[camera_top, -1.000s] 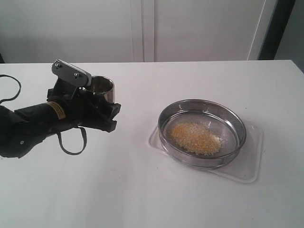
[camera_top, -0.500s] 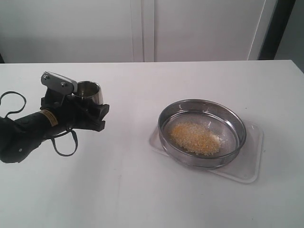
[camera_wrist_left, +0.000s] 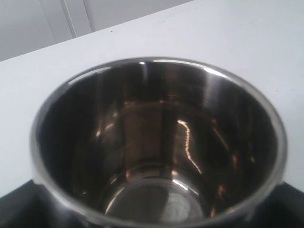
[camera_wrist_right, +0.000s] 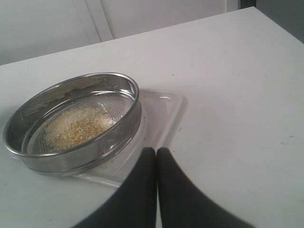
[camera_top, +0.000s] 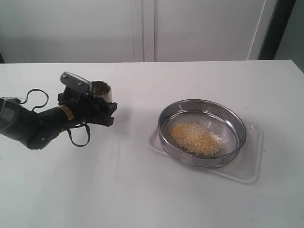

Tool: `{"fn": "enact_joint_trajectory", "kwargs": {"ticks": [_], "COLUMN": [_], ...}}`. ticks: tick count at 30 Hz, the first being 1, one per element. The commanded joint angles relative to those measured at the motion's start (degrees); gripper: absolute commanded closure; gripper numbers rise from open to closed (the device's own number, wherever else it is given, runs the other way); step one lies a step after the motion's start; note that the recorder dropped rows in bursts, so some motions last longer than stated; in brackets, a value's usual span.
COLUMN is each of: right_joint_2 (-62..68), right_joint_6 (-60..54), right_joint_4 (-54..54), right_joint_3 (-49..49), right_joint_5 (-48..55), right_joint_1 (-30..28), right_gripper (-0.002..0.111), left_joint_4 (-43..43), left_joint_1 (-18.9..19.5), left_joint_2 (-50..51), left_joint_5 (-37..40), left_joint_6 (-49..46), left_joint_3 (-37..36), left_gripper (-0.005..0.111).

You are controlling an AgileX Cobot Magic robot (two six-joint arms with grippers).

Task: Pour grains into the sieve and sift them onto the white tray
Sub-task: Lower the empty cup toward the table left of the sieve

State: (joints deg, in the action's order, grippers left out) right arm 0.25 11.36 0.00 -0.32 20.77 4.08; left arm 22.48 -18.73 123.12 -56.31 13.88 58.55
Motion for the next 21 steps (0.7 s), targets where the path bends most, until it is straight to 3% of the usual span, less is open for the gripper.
{"fn": "enact_joint_trajectory", "kwargs": {"ticks": [1,21], "right_joint_2": [-0.2,-0.2], "right_joint_6": [-0.4,-0.4], "right_joint_4": [0.0,0.0], "right_joint_3": [0.3,0.3], "right_joint_5": [-0.7,-0.7], "right_joint_1": [-0.1,-0.1], "right_gripper": [0.108,0.108], "left_joint_4": [0.5,0.7], "left_joint_1": [0.1,0.1], "left_joint_2": [0.5,0.5], "left_joint_5": [0.1,7.6], "left_joint_6": [0.5,-1.2], "left_joint_3": [1.6,4.3], "left_gripper": [0.107,0.107]}}
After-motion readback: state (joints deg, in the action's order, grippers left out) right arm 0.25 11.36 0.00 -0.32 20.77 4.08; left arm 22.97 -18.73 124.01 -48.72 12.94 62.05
